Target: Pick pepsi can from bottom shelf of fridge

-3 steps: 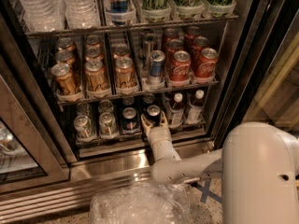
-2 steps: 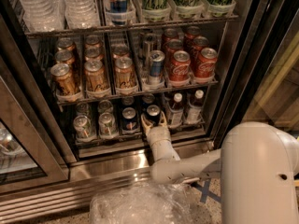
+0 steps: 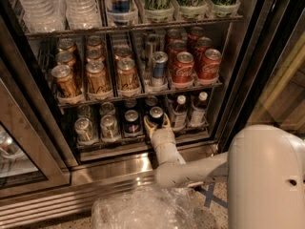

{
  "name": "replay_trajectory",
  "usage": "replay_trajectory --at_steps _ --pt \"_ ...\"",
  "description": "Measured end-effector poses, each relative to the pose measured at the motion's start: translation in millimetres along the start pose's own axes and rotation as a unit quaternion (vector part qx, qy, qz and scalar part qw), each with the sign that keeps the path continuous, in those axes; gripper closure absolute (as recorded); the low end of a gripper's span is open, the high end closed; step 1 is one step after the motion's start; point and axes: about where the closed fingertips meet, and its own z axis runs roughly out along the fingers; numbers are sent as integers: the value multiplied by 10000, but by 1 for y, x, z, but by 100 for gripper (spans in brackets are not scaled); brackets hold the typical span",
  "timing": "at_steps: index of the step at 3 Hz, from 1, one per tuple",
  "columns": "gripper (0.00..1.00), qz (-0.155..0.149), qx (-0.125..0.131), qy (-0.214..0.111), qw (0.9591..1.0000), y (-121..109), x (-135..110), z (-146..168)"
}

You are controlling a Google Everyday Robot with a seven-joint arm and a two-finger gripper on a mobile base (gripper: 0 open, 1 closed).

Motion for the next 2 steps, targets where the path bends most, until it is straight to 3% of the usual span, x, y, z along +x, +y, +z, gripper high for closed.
replay_trajectory --at_steps 2 --pt "100 208 -329 -650 9971 -3 -57 -7"
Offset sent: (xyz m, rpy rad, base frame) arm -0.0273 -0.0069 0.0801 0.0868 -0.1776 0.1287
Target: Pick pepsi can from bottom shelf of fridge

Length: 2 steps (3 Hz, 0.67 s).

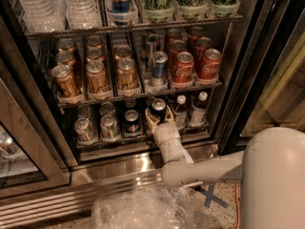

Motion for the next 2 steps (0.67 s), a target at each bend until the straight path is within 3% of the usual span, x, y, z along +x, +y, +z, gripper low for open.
replay_trajectory --at_steps 1,2 --pt "100 349 -555 141 9977 13 6 -18" --pt "100 734 -1362 478 9868 35 18 -43"
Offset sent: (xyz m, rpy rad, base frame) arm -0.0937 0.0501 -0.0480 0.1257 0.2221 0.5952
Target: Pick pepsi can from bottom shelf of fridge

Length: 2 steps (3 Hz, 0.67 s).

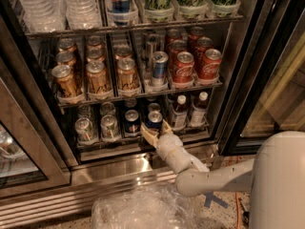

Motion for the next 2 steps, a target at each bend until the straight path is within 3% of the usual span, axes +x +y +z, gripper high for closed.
replay_trajectory --at_steps 1,2 --pt "100 273 -762 108 9967 31 -9 -15" --pt "100 409 -1253 81 9912 48 -30 -30"
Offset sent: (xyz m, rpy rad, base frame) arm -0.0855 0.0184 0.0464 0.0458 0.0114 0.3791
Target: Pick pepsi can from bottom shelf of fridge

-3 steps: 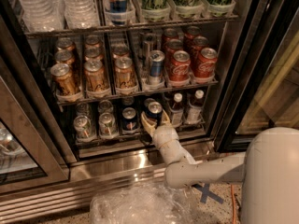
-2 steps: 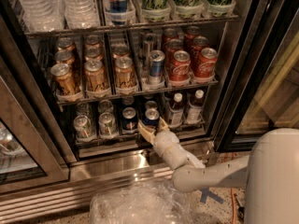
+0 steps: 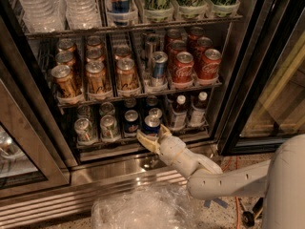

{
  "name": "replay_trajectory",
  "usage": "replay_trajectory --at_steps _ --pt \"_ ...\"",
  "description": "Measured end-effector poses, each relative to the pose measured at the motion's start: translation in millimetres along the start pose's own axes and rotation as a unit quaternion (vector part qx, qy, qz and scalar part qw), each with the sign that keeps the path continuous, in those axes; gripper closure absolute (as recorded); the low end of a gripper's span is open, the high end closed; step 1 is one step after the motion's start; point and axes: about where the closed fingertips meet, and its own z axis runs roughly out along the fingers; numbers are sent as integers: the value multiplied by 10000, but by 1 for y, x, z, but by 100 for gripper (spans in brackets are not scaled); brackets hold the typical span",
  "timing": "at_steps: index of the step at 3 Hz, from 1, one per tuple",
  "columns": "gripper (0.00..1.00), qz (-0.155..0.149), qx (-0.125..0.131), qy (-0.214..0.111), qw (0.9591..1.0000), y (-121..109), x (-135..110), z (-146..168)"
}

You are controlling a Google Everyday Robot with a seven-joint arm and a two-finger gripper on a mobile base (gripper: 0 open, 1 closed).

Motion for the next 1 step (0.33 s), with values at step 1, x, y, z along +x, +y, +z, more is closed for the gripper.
replay_trajectory --at_steps 1 --pt "100 64 -185 -74 9998 10 -19 -11"
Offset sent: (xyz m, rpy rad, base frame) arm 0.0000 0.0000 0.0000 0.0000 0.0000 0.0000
